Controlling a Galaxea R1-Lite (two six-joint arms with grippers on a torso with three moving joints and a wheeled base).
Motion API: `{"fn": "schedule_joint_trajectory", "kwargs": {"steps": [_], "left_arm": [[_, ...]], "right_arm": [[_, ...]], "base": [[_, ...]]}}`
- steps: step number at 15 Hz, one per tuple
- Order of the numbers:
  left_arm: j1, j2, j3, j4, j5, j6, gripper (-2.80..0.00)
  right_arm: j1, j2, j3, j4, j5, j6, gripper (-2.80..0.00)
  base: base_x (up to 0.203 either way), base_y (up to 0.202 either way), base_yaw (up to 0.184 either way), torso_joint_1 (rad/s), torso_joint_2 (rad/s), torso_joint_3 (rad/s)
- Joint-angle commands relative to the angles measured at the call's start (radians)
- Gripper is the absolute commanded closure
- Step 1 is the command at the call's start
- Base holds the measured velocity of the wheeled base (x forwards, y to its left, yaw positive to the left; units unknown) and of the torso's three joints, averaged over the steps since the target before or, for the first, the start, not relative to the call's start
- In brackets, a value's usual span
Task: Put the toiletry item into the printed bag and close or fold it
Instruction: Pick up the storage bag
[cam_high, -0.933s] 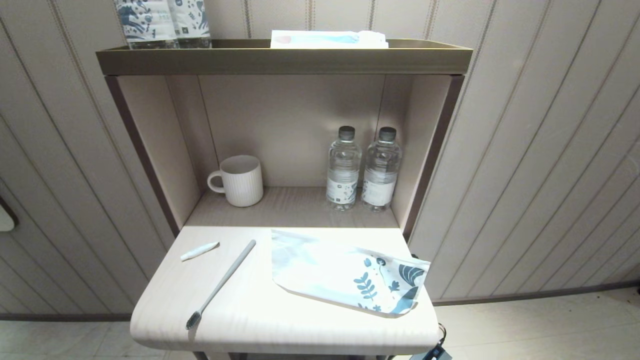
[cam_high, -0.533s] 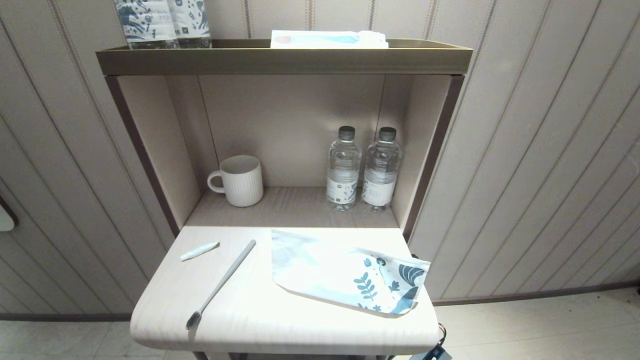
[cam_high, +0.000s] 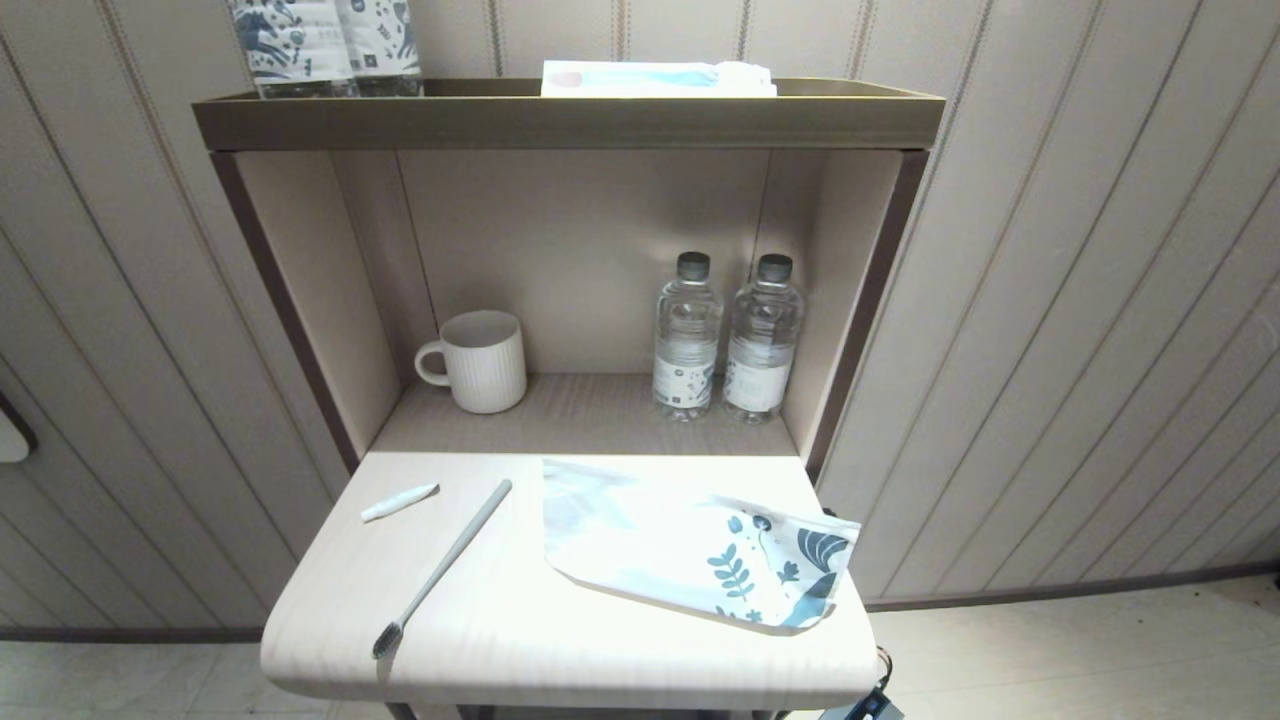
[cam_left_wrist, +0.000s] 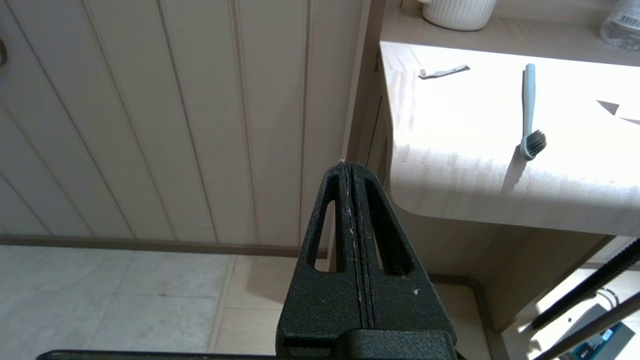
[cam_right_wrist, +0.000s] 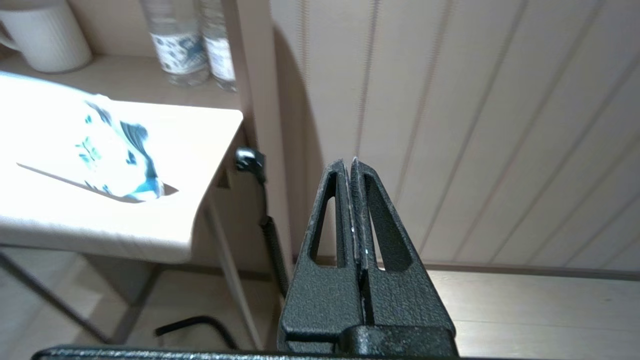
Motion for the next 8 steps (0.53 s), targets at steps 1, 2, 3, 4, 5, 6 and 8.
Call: {"fn": "schedule_joint_trajectory", "kwargs": {"steps": [1,2,3,4,5,6,8], "left_arm": [[0.0,0.0,0.0,0.0,0.001,0.001,0.0],[0.0,0.0,0.0,0.0,0.001,0.002,0.0],[0.0,0.0,-0.001,0.0,-0.001,0.001,0.0],[0.0,0.0,0.0,0.0,-0.001,-0.002,0.0],[0.0,0.0,0.0,0.0,-0.001,-0.001,0.0],[0.0,0.0,-0.001,0.0,-0.001,-0.001,0.0],[0.0,0.0,0.0,0.0,-0.001,0.0,0.0]], "right_arm": [[0.012,0.259,-0.099,-0.008,0.002,0.029,0.0],[0.015,0.357,-0.143,-0.021,0.003,0.073,0.0],[0.017,0.44,-0.175,-0.043,0.004,0.122,0.0],[0.02,0.511,-0.196,-0.072,0.005,0.173,0.0],[0.034,0.563,-0.205,-0.099,0.011,0.218,0.0],[0.079,0.582,-0.2,-0.11,0.028,0.24,0.0],[0.176,0.572,-0.2,-0.011,0.06,0.25,0.0]], "base": [[0.0,0.0,0.0,0.0,0.0,0.0],[0.0,0.0,0.0,0.0,0.0,0.0],[0.0,0.0,0.0,0.0,0.0,0.0],[0.0,0.0,0.0,0.0,0.0,0.0],[0.0,0.0,0.0,0.0,0.0,0.0],[0.0,0.0,0.0,0.0,0.0,0.0],[0.0,0.0,0.0,0.0,0.0,0.0]]}}
